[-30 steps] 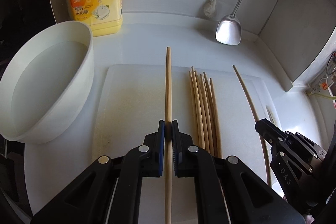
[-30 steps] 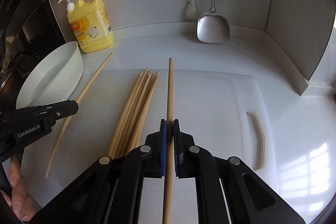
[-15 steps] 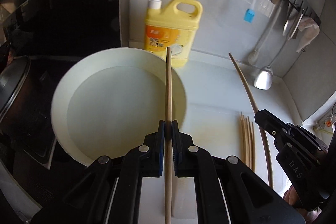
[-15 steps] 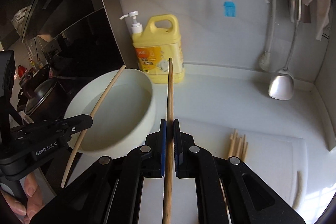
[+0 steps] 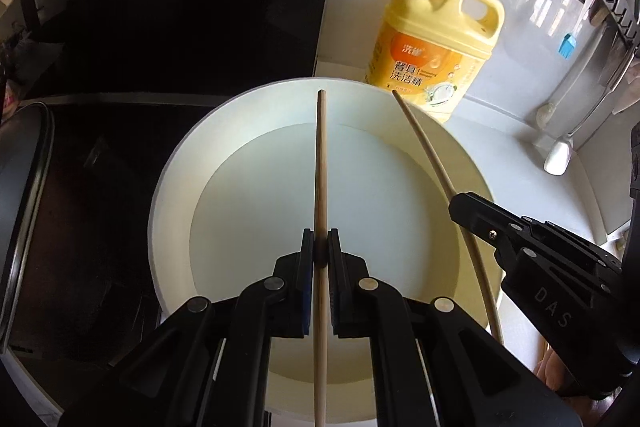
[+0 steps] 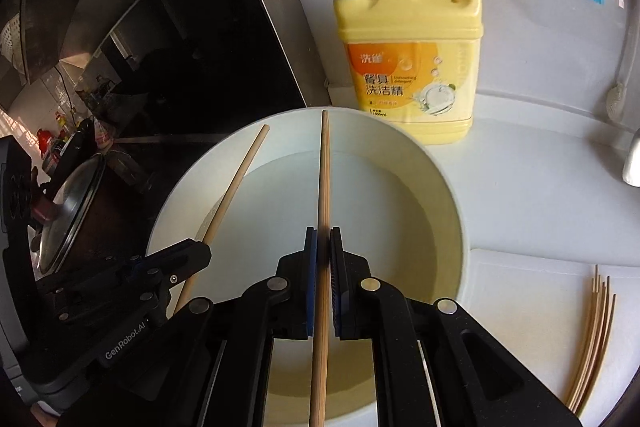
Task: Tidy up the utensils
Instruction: 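Lift the chopsticks with both grippers and carry them over the white water basin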
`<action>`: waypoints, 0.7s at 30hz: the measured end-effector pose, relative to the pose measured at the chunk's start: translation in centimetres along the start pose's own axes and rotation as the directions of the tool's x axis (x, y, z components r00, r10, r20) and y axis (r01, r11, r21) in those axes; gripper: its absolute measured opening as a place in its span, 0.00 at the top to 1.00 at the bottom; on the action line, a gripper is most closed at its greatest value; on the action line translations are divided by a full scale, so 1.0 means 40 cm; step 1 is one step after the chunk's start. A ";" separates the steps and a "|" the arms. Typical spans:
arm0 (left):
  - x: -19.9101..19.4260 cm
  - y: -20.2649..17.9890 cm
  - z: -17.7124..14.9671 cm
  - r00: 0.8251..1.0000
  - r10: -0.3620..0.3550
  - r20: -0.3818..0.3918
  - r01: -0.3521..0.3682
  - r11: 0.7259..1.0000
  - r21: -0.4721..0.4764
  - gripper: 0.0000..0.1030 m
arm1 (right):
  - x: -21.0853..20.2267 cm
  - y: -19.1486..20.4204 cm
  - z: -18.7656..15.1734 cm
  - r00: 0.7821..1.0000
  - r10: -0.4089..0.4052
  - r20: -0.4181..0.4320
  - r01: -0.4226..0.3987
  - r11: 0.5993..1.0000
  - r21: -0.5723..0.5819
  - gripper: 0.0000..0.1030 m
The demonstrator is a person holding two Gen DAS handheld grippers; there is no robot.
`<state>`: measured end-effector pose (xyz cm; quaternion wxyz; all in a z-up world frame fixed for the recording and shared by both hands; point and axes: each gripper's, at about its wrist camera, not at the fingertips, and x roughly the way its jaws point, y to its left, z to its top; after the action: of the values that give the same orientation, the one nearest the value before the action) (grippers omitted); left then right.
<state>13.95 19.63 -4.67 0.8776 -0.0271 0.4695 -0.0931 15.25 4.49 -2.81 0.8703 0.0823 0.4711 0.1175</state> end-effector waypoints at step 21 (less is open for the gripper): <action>0.127 0.047 0.009 0.990 -0.009 -0.142 0.011 1.000 0.016 0.89 | 0.164 -0.008 -0.004 0.980 -0.080 -0.182 0.093 0.994 0.064 0.94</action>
<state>17.27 20.49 -8.89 0.8416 -0.0153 0.5299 -0.1032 18.60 6.04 -8.23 0.8252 0.0821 0.5546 0.0694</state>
